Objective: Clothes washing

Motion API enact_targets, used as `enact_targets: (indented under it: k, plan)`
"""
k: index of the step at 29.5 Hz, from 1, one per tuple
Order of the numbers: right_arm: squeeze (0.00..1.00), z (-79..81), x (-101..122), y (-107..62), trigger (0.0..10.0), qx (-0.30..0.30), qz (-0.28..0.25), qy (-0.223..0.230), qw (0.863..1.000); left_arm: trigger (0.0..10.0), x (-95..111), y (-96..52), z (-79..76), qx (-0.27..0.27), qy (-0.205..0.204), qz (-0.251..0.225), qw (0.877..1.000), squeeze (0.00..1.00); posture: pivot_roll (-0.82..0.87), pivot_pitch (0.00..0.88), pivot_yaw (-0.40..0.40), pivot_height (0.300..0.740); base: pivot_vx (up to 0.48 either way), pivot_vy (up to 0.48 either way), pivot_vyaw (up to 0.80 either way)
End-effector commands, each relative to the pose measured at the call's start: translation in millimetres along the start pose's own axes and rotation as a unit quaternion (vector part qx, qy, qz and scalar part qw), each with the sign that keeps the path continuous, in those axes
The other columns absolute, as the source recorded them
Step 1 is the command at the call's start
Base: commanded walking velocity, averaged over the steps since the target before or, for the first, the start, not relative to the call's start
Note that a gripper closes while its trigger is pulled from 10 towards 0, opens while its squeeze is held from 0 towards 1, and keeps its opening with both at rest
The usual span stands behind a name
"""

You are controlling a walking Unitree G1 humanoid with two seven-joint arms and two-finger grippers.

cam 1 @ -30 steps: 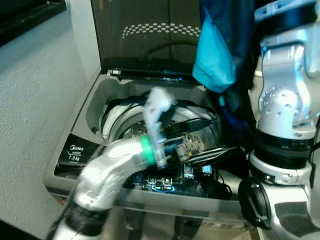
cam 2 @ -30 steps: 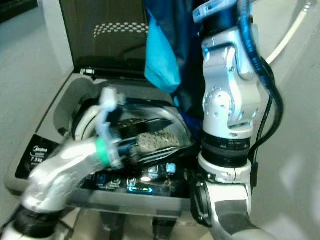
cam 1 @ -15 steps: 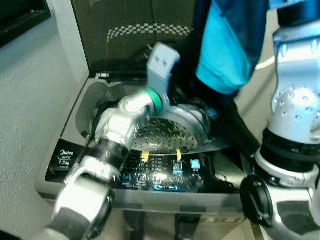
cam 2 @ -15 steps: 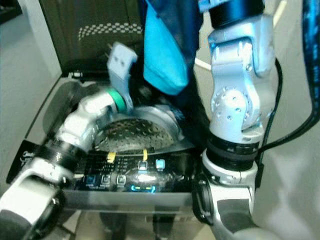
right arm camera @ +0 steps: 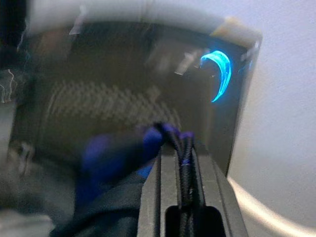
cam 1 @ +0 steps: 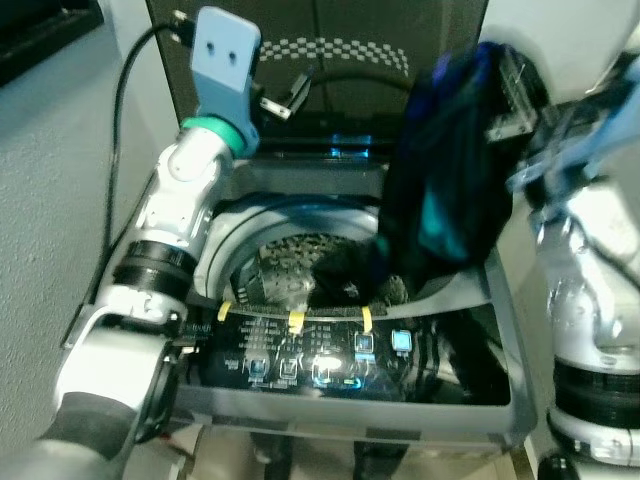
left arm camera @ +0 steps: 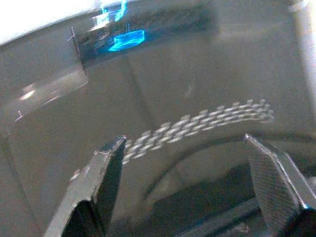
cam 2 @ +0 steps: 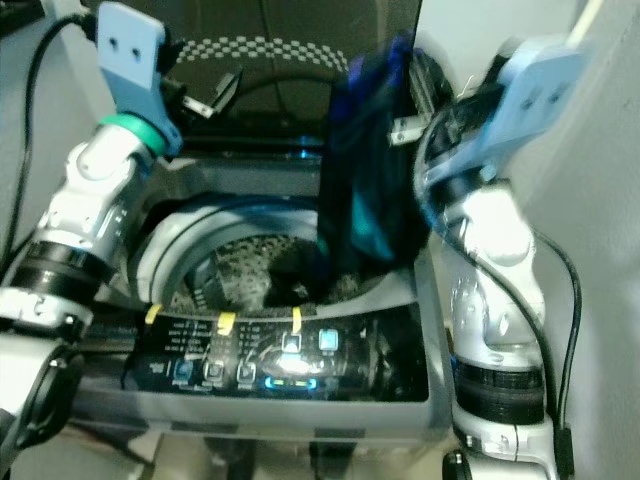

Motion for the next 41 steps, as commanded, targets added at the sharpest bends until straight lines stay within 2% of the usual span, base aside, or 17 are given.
enact_targets:
  k: [1, 3, 6, 9, 13, 16, 20, 21, 22, 25, 27, 34, 35, 37, 38, 40, 41]
  plan:
    - [0.00, 8.2, -16.1, -1.1, 10.0, 0.017, 0.027, -0.013, 0.999, 10.0, -11.3, -6.3, -11.2, -0.027, -0.006, 0.027, 0.999, 0.00, 0.01, 0.000, 0.080, 0.740, 0.000, 0.000, 0.00]
    - [0.00, 32.6, -52.3, -5.9, 10.0, 0.054, 0.079, -0.021, 0.995, 10.0, -39.2, -38.4, -35.9, -0.049, -0.014, 0.100, 0.994, 0.00, 0.06, 0.000, 0.057, 0.740, 0.000, 0.000, 0.00]
    - [0.00, 64.6, -70.5, -6.0, 10.0, 0.109, 0.104, -0.029, 0.988, 10.0, -61.8, -64.4, -39.6, -0.007, 0.021, 0.168, 0.986, 0.00, 0.07, 0.000, 0.026, 0.740, 0.000, 0.000, 0.00]
    - [0.00, 79.2, -75.9, -4.3, 10.0, 0.125, 0.109, -0.023, 0.986, 10.0, -72.3, -75.9, -39.7, 0.015, 0.016, 0.201, 0.979, 0.00, 0.07, 0.000, 0.002, 0.740, 0.000, 0.000, 0.00]
    - [0.00, 84.9, -77.3, -3.1, 10.0, 0.128, 0.110, -0.019, 0.986, 10.0, -75.6, -80.2, -39.1, 0.020, 0.014, 0.210, 0.977, 0.00, 0.07, 0.000, -0.002, 0.740, 0.000, 0.000, 0.00]
    - [0.00, 94.5, -80.3, 6.1, 10.0, 0.120, 0.111, -0.023, 0.986, 10.0, -78.3, -85.1, -45.7, 0.009, -0.025, 0.219, 0.975, 0.00, 0.06, 0.000, -0.018, 0.740, 0.000, 0.000, 0.00]
    - [0.00, 93.1, -75.8, 14.4, 10.0, 0.090, 0.096, -0.032, 0.991, 10.0, -64.6, -86.4, -50.9, -0.012, -0.052, 0.191, 0.980, 0.00, 0.08, 0.000, -0.053, 0.740, 0.000, 0.000, 0.00]
    - [1.00, 81.9, -66.5, 21.7, 10.0, 0.056, 0.079, -0.031, 0.995, 10.0, -48.8, -84.0, -55.2, -0.028, -0.062, 0.157, 0.985, 0.00, 0.08, 0.000, -0.050, 0.740, 0.000, 0.000, 0.00]
    - [1.00, 81.9, -66.5, 21.7, 10.0, 0.056, 0.079, -0.031, 0.995, 10.0, -48.8, -84.0, -55.2, -0.028, -0.062, 0.157, 0.985, 0.00, 0.08, 0.000, -0.050, 0.740, 0.000, 0.000, 0.00]
    - [1.00, 52.9, -42.4, 33.5, 10.0, -0.016, 0.055, -0.021, 0.998, 10.0, -16.7, -84.8, -64.1, -0.080, -0.073, 0.101, 0.989, 0.00, 0.08, 0.000, -0.041, 0.740, 0.000, 0.000, 0.00]
    - [1.00, 52.9, -42.4, 33.5, 10.0, -0.016, 0.055, -0.021, 0.998, 10.0, -16.7, -84.8, -64.1, -0.080, -0.073, 0.101, 0.989, 0.00, 0.08, 0.000, -0.041, 0.740, 0.000, 0.000, 0.00]
    - [1.00, 28.4, -34.6, 27.2, 10.0, -0.028, 0.079, -0.015, 0.996, 10.0, 8.5, -91.2, -54.9, -0.158, -0.046, 0.058, 0.985, 0.00, 0.09, 0.003, -0.029, 0.740, 0.000, 0.000, 0.00]
    - [0.57, 22.9, -35.7, 20.6, 10.0, -0.022, 0.088, -0.007, 0.996, 10.0, 15.3, -94.1, -48.6, -0.174, -0.042, 0.047, 0.983, 0.00, 0.09, 0.006, -0.029, 0.740, 0.000, 0.000, 0.00]
    - [0.57, 22.9, -35.7, 20.6, 10.0, -0.022, 0.088, -0.007, 0.996, 10.0, 15.3, -94.1, -48.6, -0.174, -0.042, 0.047, 0.983, 0.00, 0.09, 0.006, -0.029, 0.740, 0.000, 0.000, 0.00]
    - [0.00, 18.0, -39.5, 12.4, 10.0, -0.021, 0.098, 0.014, 0.995, 10.0, 19.1, -97.5, -42.1, -0.180, -0.039, 0.043, 0.982, 0.00, 0.09, 0.008, -0.027, 0.740, 0.000, 0.000, 0.00]
    - [0.00, 15.7, -47.7, -5.7, 10.0, -0.011, 0.121, 0.067, 0.990, 10.0, 19.4, -104.2, -34.3, -0.169, -0.062, 0.055, 0.982, 0.00, 0.10, 0.013, -0.027, 0.740, 0.000, 0.000, 0.00]
    - [0.00, 15.7, -47.7, -5.7, 10.0, -0.011, 0.121, 0.067, 0.990, 10.0, 19.4, -104.2, -34.3, -0.169, -0.062, 0.055, 0.982, 0.00, 0.10, 0.013, -0.027, 0.740, 0.000, 0.000, 0.00]
Point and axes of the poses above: a point about 5 cm out from each wrist's last joint towards the gripper, its own y axis pointing out of the wrist towards the gripper, its own x axis along the axis of the wrist's last joint, z = x × y, the point moved 1 cm from there along y, pointing out of the wrist towards the gripper, and after that the axes turned 14 degrees about y, right-handed, at the moved point
